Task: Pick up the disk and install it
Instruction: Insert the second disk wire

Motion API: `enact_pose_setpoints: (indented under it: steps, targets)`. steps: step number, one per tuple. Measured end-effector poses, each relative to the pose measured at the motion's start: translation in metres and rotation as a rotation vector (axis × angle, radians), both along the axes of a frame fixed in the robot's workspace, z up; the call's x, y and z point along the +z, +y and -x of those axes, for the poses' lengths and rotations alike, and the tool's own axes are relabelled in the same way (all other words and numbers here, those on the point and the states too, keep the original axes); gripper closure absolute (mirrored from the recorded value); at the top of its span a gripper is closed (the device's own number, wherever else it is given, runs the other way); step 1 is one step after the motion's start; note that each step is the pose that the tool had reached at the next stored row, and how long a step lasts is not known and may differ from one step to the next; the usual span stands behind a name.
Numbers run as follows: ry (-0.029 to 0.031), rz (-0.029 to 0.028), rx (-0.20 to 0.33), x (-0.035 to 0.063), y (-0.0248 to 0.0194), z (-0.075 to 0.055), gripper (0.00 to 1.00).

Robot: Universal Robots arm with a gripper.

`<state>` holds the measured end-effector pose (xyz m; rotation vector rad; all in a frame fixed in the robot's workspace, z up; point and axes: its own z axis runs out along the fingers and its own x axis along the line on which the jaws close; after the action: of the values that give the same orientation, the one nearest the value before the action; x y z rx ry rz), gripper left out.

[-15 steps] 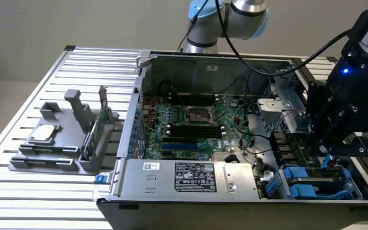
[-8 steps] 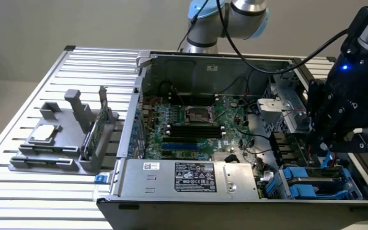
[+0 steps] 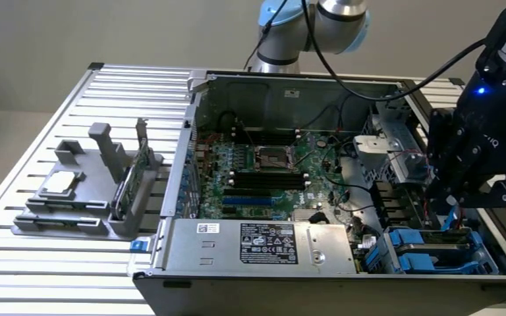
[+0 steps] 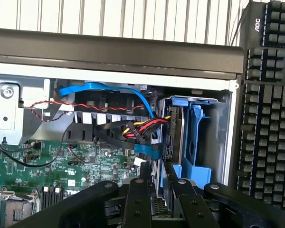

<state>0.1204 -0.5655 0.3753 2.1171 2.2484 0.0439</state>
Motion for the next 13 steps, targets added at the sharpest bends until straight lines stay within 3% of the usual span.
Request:
enact_pose_setpoints:
  steps: [13]
  targets:
    - [-0.0059, 0.0191, 0.000, -0.0019, 0.0035, -0.0058, 0.74]
